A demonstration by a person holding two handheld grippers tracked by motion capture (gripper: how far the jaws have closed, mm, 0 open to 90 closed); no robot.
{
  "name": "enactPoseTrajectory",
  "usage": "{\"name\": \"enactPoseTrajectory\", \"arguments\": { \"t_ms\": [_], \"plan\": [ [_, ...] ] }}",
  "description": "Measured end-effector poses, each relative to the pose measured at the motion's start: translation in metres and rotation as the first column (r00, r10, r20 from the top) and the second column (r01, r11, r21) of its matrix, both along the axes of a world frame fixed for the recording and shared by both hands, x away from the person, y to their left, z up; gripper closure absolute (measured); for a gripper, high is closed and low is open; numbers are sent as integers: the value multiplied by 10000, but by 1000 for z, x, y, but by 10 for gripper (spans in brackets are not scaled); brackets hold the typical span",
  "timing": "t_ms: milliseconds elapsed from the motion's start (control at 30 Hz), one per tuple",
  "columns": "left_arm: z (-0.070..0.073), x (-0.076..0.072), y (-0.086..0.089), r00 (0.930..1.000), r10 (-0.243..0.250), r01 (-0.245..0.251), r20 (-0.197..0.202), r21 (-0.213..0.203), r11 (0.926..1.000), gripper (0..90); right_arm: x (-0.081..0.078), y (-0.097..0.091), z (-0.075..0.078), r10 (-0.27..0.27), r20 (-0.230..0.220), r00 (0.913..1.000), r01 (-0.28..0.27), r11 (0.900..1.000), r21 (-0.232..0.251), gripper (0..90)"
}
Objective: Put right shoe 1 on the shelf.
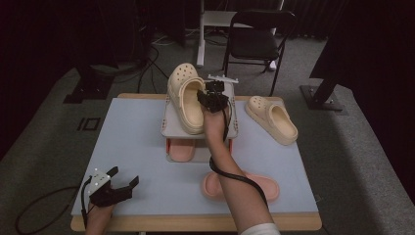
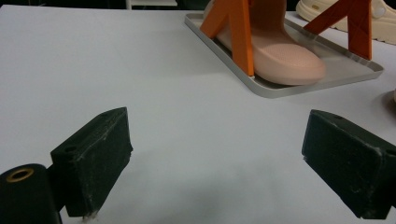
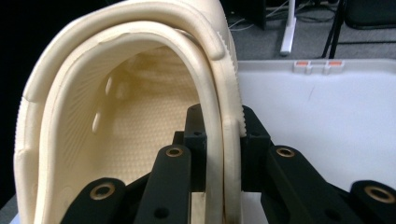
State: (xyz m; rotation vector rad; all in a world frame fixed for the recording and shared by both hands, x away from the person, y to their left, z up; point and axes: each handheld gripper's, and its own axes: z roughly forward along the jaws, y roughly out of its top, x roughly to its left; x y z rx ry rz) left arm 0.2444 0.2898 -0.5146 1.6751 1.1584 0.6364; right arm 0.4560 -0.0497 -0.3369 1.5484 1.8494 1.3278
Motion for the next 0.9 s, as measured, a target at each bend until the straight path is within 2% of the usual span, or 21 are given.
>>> {"name": "enactPoseTrajectory", "arguments": {
  "t_ms": [167, 333, 400, 467, 633, 900],
  "plan": [
    [0, -1, 1, 10000, 21, -21, 8, -47, 10000, 82, 1, 2, -1, -239, -43, 9997, 239, 9997, -59, 763],
    [0, 0, 0, 10000, 3, -3, -8, -30, 10000, 82, 4, -2, -1, 38, -236, 9997, -26, 9987, 500, 725],
    [0, 0, 0, 10000, 4, -4, -30, -21, 10000, 82, 5, -3, -1, 308, -329, 9990, -290, 9980, 556, 676],
    [-1, 0, 0, 10000, -4, 4, -64, -47, 10000, 82, 3, -2, 1, 318, -236, 9992, -309, 9989, 347, 632],
    [-1, 0, 0, 10000, 1, -1, -25, -16, 10000, 82, 1, -6, 3, 463, -202, 9987, -459, 9987, 214, 529],
    [-1, 1, -1, 10000, -9, 9, -54, 7, 10000, 82, -5, -13, 3, 1031, -16, 9947, -1031, 9947, 57, 481]
  ]
}}
